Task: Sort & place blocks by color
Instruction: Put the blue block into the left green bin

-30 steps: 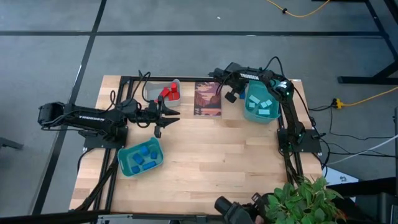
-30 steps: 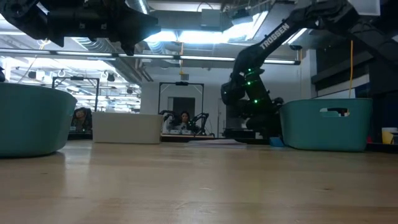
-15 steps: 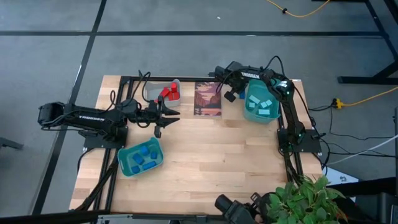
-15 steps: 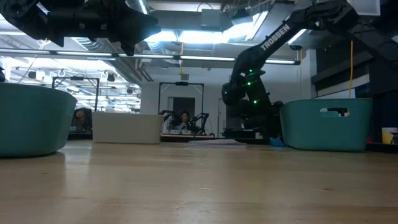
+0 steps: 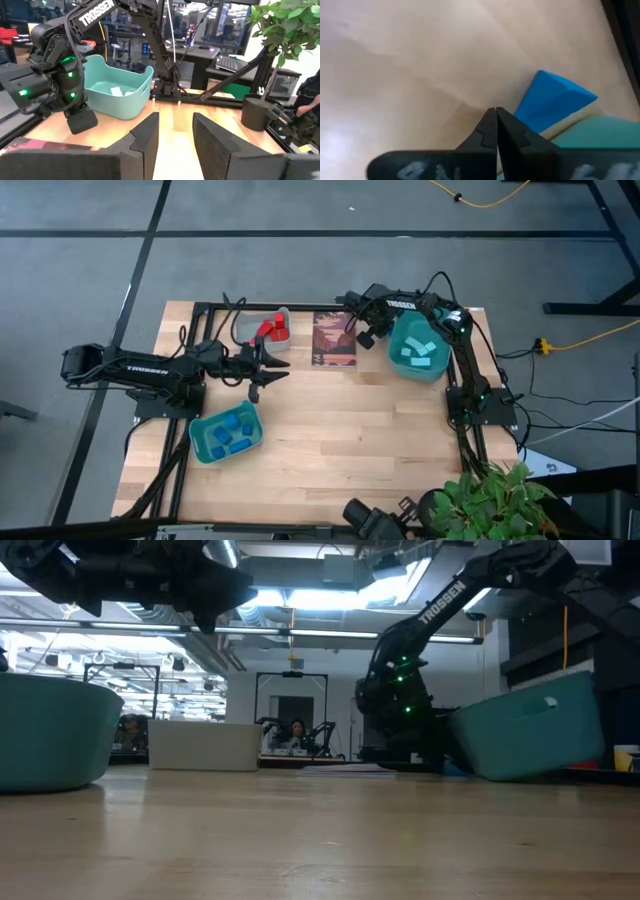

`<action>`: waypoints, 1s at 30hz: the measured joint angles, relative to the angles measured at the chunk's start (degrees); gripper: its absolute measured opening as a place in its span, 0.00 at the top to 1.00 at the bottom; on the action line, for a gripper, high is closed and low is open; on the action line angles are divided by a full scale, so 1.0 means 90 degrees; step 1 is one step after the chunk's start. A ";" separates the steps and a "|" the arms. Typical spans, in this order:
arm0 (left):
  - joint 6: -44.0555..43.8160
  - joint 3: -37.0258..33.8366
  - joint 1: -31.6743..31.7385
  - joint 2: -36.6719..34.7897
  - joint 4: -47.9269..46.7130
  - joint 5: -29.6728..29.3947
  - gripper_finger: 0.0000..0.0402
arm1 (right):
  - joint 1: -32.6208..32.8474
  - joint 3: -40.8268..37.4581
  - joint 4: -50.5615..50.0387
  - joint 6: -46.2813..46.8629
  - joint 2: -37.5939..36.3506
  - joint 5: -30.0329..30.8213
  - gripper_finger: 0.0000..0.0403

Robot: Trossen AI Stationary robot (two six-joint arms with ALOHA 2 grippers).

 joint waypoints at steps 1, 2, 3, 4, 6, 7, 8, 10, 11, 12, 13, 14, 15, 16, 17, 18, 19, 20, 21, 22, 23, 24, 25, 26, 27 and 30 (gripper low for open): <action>0.0000 0.0000 -0.0008 0.0000 0.0001 0.0002 0.72 | 0.0030 -0.0004 -0.0010 -0.0022 0.0000 0.0025 1.00; 0.0001 0.0000 -0.0015 0.0000 0.0001 0.0005 0.72 | 0.0057 -0.0004 0.0014 -0.0042 0.0000 0.0026 1.00; 0.0002 0.0000 -0.0027 0.0000 -0.0002 0.0006 0.72 | 0.0070 -0.0004 0.0023 -0.0091 -0.0002 0.0024 1.00; 0.0002 0.0000 -0.0033 0.0000 0.0000 0.0006 0.72 | 0.0075 -0.0004 0.0013 -0.0137 -0.0018 0.0032 1.00; 0.0002 0.0000 -0.0039 0.0000 0.0001 0.0006 0.72 | 0.0080 -0.0004 -0.0007 -0.0132 -0.0059 0.0157 1.00; 0.0002 0.0000 -0.0036 0.0000 0.0001 0.0006 0.72 | 0.0076 -0.0004 -0.0035 -0.0128 -0.0081 0.0256 1.00; 0.0002 0.0000 -0.0036 0.0000 0.0001 0.0006 0.72 | 0.0073 -0.0004 -0.0080 -0.0120 -0.0110 0.0380 1.00; 0.0004 0.0000 -0.0038 0.0000 0.0000 0.0005 0.72 | 0.0068 -0.0006 -0.0091 -0.0114 -0.0186 0.0638 1.00; 0.0005 0.0000 -0.0036 0.0000 0.0001 0.0006 0.72 | 0.0068 -0.0002 -0.0058 -0.0107 -0.0233 0.0776 1.00; 0.0005 0.0000 -0.0036 0.0000 0.0001 0.0006 0.72 | 0.0070 0.0006 -0.0076 -0.0084 -0.0263 0.0894 1.00; 0.0005 0.0000 -0.0036 0.0000 0.0001 0.0004 0.72 | 0.0071 0.0044 -0.0147 -0.0056 -0.0273 0.0999 1.00; 0.0005 0.0000 -0.0037 0.0000 0.0001 0.0004 0.72 | 0.0068 0.0106 -0.0252 -0.0045 -0.0274 0.1064 1.00; 0.0005 0.0000 -0.0036 0.0000 0.0001 0.0004 0.72 | 0.0047 0.0181 -0.0348 -0.0028 -0.0274 0.1069 1.00; 0.0005 0.0000 -0.0037 0.0000 0.0001 0.0004 0.72 | 0.0014 0.0243 -0.0389 -0.0004 -0.0275 0.1054 1.00; 0.0007 0.0000 -0.0036 0.0000 0.0001 0.0002 0.72 | -0.0031 0.0294 -0.0380 0.0027 -0.0282 0.1054 1.00; 0.0022 0.0000 -0.0037 0.0000 0.0001 0.0002 0.72 | -0.0095 0.0336 -0.0361 0.0047 -0.0280 0.1056 1.00; 0.0048 0.0000 -0.0037 0.0000 0.0001 0.0002 0.72 | -0.0162 0.0366 -0.0355 0.0075 -0.0280 0.1045 1.00; 0.0053 0.0000 -0.0036 0.0000 0.0001 0.0000 0.72 | -0.0223 0.0374 -0.0342 0.0112 -0.0282 0.0964 1.00; 0.0053 0.0000 -0.0036 0.0000 0.0001 -0.0001 0.72 | -0.0285 0.0377 -0.0331 0.0162 -0.0280 0.0877 1.00; 0.0053 0.0000 -0.0036 0.0000 0.0001 -0.0001 0.72 | -0.0342 0.0377 -0.0321 0.0191 -0.0279 0.0830 1.00; 0.0053 0.0000 -0.0036 0.0000 0.0001 -0.0001 0.72 | -0.0395 0.0377 -0.0315 0.0246 -0.0281 0.0798 1.00; 0.0054 0.0000 -0.0036 0.0000 0.0003 -0.0001 0.72 | -0.0451 0.0377 -0.0300 0.0367 -0.0282 0.0724 1.00; 0.0056 0.0000 -0.0036 0.0000 0.0001 0.0000 0.72 | -0.0504 0.0377 -0.0269 0.0427 -0.0279 0.0614 1.00; 0.0054 0.0000 -0.0036 0.0000 0.0001 -0.0001 0.72 | -0.0545 0.0377 -0.0216 0.0492 -0.0269 0.0462 1.00; 0.0055 0.0000 -0.0038 0.0000 0.0002 -0.0001 0.72 | -0.0568 0.0394 -0.0181 0.0524 -0.0246 0.0427 1.00; 0.0056 0.0000 -0.0036 0.0000 0.0001 -0.0001 0.72 | -0.0592 0.0406 -0.0137 0.0540 -0.0233 0.0449 1.00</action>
